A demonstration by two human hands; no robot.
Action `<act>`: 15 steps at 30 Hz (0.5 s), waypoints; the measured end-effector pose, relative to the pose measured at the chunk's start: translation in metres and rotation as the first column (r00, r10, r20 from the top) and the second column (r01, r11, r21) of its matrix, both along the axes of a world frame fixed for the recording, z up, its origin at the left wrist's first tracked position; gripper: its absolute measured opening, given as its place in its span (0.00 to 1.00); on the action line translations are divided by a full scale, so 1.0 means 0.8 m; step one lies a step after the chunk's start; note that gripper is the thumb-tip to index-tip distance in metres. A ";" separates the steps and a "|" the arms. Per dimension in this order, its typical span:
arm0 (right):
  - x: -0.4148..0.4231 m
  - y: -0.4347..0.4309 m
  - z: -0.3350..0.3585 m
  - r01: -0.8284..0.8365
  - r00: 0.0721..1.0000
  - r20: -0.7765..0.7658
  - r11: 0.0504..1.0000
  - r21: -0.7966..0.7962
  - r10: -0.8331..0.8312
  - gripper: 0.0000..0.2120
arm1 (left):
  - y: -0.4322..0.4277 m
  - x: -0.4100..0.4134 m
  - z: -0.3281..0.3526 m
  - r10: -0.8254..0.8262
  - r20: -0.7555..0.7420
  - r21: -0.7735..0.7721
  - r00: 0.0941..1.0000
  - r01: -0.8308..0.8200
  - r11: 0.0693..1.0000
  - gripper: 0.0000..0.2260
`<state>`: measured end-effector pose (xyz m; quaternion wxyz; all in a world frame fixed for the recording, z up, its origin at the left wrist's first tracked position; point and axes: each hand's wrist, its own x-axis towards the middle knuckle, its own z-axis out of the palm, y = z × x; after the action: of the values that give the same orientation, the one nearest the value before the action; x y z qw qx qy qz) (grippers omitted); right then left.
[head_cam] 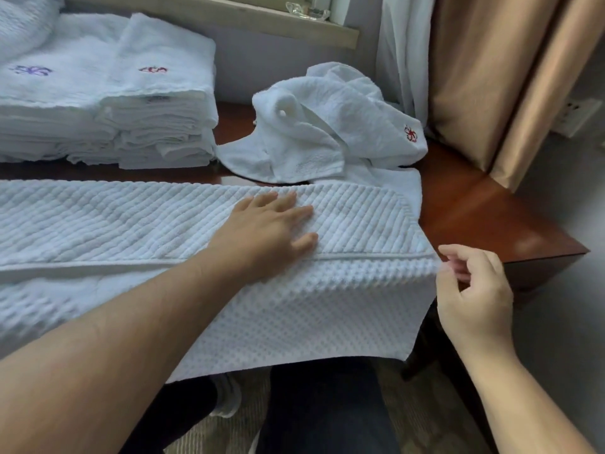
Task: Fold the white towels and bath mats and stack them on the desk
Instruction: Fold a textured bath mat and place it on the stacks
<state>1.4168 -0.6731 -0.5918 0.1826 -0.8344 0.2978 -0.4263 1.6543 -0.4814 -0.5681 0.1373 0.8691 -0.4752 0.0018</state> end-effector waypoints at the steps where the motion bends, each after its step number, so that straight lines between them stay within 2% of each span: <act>1: -0.009 -0.001 0.000 0.059 0.998 0.012 0.997 0.044 -0.059 0.08 | 0.000 0.000 0.000 0.001 0.002 -0.002 1.000 -0.001 1.000 0.30; 2: -0.015 -0.004 0.002 0.101 0.994 -0.047 0.989 0.112 -0.097 0.05 | -0.001 -0.001 0.001 0.003 0.002 -0.007 1.000 -0.003 1.000 0.30; 4: -0.022 -0.011 -0.001 0.169 0.931 -0.358 0.953 0.252 -0.070 0.18 | -0.001 -0.001 0.001 0.005 0.005 -0.014 1.000 -0.005 1.000 0.31; 5: -0.026 -0.014 -0.004 0.187 0.865 -0.502 0.928 0.322 0.000 0.24 | 0.000 0.000 0.000 0.005 0.007 -0.015 1.000 -0.005 1.000 0.32; 6: -0.028 -0.014 -0.008 0.181 0.808 -0.582 0.898 0.401 0.096 0.25 | 0.000 0.000 0.000 0.004 0.006 -0.015 1.000 -0.004 1.000 0.32; 8: -0.031 -0.010 -0.014 0.138 0.748 -0.605 0.828 0.543 0.272 0.18 | 0.000 0.000 -0.001 0.008 0.005 -0.014 1.000 -0.007 1.000 0.34; 9: -0.032 -0.008 -0.017 0.116 0.730 -0.609 0.821 0.558 0.311 0.18 | 0.000 0.000 -0.001 0.009 0.008 -0.013 1.000 -0.009 1.000 0.34; 12: -0.035 -0.001 -0.020 0.103 0.678 -0.673 0.869 0.484 0.294 0.06 | 0.003 -0.003 -0.001 0.008 0.037 -0.106 0.999 -0.004 0.994 0.28; 13: -0.036 0.003 -0.016 0.105 0.670 -0.687 0.881 0.462 0.280 0.06 | 0.005 -0.004 -0.001 0.002 0.050 -0.186 0.999 0.007 0.983 0.23; 15: -0.038 0.010 -0.002 0.111 0.717 -0.659 0.897 0.428 0.226 0.11 | 0.009 -0.008 0.001 -0.023 0.081 -0.327 0.996 0.049 0.944 0.14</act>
<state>1.3860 -0.6647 -0.5931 0.2538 -0.8783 0.4051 0.0024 1.6480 -0.4741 -0.5675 0.2619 0.8245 -0.4890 0.1115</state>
